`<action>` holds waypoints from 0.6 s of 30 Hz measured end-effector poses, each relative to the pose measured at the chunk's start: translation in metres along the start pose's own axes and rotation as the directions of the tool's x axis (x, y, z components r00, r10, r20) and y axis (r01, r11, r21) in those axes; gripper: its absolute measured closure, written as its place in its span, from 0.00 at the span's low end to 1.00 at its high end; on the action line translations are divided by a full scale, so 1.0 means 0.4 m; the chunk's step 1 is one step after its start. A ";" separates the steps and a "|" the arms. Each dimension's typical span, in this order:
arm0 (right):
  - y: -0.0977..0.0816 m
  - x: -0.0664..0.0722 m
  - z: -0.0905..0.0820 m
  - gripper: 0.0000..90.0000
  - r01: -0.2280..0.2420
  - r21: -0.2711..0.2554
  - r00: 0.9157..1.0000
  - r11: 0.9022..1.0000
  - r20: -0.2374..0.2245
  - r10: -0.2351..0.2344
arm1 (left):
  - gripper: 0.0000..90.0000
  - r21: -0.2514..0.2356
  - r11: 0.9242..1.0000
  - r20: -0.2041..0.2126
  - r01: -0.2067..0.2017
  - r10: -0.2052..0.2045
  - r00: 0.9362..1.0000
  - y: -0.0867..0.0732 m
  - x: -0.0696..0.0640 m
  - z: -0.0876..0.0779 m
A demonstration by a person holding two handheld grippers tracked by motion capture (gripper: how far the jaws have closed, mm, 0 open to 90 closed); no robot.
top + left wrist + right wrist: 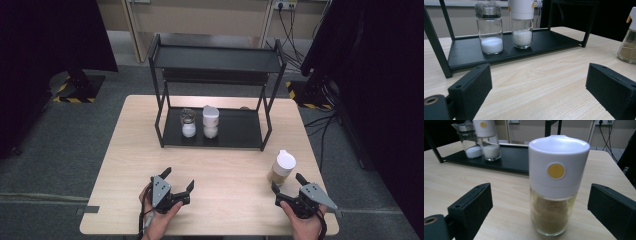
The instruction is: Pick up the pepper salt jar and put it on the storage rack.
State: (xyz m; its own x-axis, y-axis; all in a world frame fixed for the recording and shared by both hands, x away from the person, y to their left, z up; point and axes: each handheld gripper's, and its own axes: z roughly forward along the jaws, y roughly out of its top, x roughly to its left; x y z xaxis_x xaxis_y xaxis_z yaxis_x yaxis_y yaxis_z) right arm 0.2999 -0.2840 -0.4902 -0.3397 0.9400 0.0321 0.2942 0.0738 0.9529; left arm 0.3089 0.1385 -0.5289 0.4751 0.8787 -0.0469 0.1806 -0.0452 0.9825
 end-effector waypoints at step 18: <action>0.012 -0.021 0.061 0.11 -0.011 -0.009 0.999 1.000 0.038 0.011 | 0.07 -0.001 1.000 0.001 -0.002 0.002 1.000 0.000 -0.001 0.000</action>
State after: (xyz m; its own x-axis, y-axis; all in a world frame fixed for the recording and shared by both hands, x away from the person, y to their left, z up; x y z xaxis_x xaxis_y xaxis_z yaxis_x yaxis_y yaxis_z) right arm 0.3259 -0.2833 -0.4933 -0.3023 0.9527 0.0315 0.2898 0.0604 0.9552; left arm 0.3087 0.1382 -0.5289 0.4760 0.8783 -0.0447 0.1785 -0.0467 0.9828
